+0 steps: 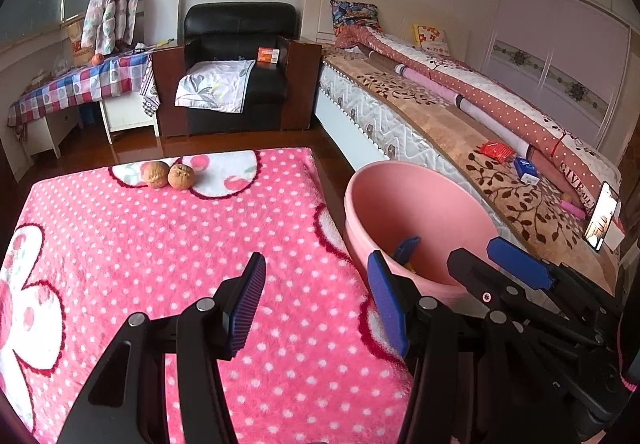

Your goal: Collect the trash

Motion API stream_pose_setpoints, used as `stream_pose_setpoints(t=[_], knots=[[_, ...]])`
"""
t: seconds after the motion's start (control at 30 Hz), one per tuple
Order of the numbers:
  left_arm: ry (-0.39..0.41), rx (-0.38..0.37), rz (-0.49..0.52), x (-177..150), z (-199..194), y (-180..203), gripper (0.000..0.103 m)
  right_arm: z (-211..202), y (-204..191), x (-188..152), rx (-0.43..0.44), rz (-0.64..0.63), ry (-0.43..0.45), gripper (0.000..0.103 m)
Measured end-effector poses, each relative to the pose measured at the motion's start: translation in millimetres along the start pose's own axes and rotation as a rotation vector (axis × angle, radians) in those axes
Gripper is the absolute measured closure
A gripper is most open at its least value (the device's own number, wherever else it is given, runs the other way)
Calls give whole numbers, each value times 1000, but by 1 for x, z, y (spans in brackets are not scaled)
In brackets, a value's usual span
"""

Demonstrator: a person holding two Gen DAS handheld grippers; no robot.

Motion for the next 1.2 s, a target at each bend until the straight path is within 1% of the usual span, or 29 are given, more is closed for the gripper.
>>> stream_pose_setpoints(t=[0.8,1.1,1.2], knots=[[-36,6,-17,-4,12,-7,50,15,0,0,8,10,-36,55],[-34,7,-15,-4,12,-7,50,15,0,1,7,11,-36,55],[-10,11,-9,-5,10,-6,50,15,1,1,7,11,-35,55]])
Point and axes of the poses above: each gripper's, at about its wrist camera, not at the fingertips, and z roughly the way its jaws point, y to its right, x to its top, the point moved 1 cm from there along z, roughly the way its jaws point, and after that the axes turned 7 degrees about -x, right-handed, at the moved point
